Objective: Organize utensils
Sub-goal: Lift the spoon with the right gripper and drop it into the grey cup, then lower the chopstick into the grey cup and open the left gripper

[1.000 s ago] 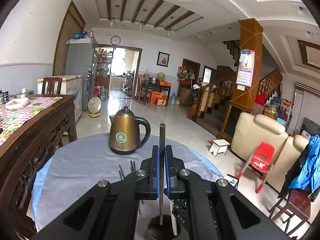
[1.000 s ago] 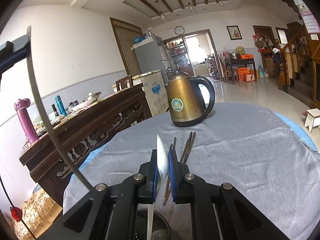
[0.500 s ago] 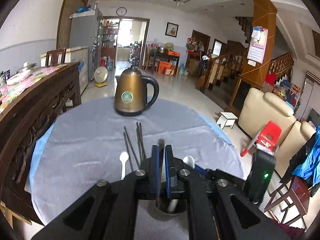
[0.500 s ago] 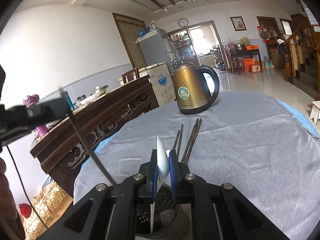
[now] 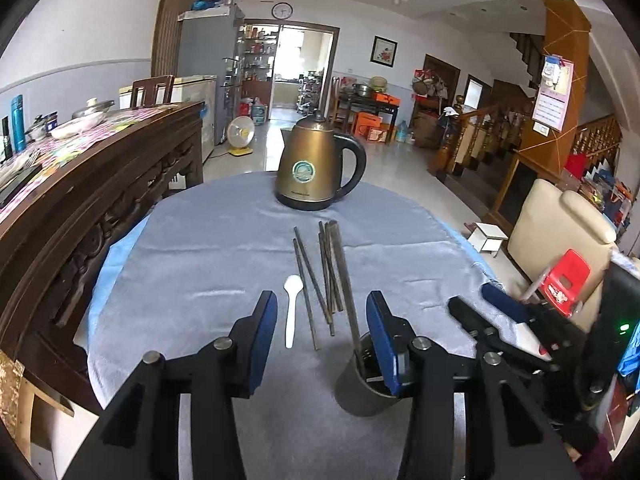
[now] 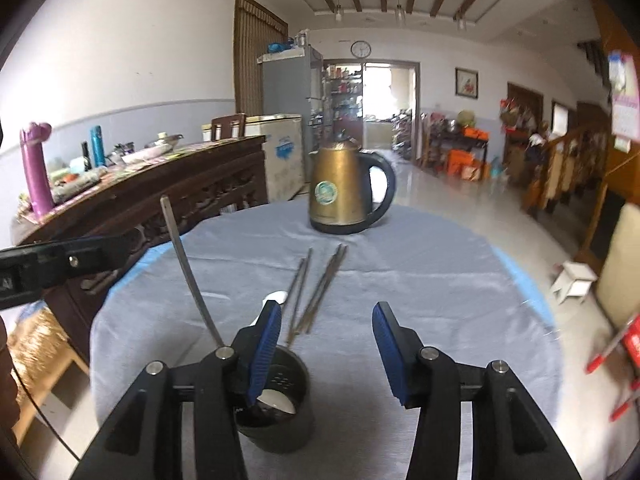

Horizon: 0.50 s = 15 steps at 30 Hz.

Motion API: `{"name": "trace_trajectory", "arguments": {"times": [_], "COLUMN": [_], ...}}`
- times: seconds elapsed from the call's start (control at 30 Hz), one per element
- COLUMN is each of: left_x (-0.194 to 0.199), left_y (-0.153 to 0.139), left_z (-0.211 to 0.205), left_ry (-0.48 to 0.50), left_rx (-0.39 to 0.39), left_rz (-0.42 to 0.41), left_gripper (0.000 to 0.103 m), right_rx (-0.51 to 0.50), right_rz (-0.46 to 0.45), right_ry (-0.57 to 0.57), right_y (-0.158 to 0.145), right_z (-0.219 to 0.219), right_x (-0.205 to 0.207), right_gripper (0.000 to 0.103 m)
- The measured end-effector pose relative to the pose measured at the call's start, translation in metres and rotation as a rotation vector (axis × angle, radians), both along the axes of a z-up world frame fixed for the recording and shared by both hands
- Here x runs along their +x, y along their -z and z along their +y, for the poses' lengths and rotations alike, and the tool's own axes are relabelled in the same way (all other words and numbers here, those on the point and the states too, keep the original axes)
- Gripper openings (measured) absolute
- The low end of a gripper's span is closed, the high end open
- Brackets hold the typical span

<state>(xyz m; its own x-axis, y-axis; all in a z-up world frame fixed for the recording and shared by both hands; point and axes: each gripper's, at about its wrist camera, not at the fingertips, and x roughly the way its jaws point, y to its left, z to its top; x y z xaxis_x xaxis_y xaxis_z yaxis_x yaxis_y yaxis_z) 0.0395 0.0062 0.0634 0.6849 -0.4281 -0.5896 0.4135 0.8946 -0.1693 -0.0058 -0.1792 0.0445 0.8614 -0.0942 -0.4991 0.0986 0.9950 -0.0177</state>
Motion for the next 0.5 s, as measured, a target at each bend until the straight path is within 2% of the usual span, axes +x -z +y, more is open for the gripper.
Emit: {"name": "trace_trajectory", "arguments": {"times": [0.23, 0.5], "left_x": [-0.002, 0.002], "left_y": [0.002, 0.005], "left_z": [0.004, 0.010], "left_ry": [-0.023, -0.048], "left_rx": [0.010, 0.008], "left_rz": [0.012, 0.032], "left_gripper": [0.048, 0.048], "right_rx": [-0.066, -0.075], "right_rz": [-0.005, 0.006], "right_ry": [0.076, 0.111], "right_y": [-0.022, -0.032], "right_z": [-0.001, -0.007], "right_x": [-0.018, -0.027], "right_gripper": [0.052, 0.052]}}
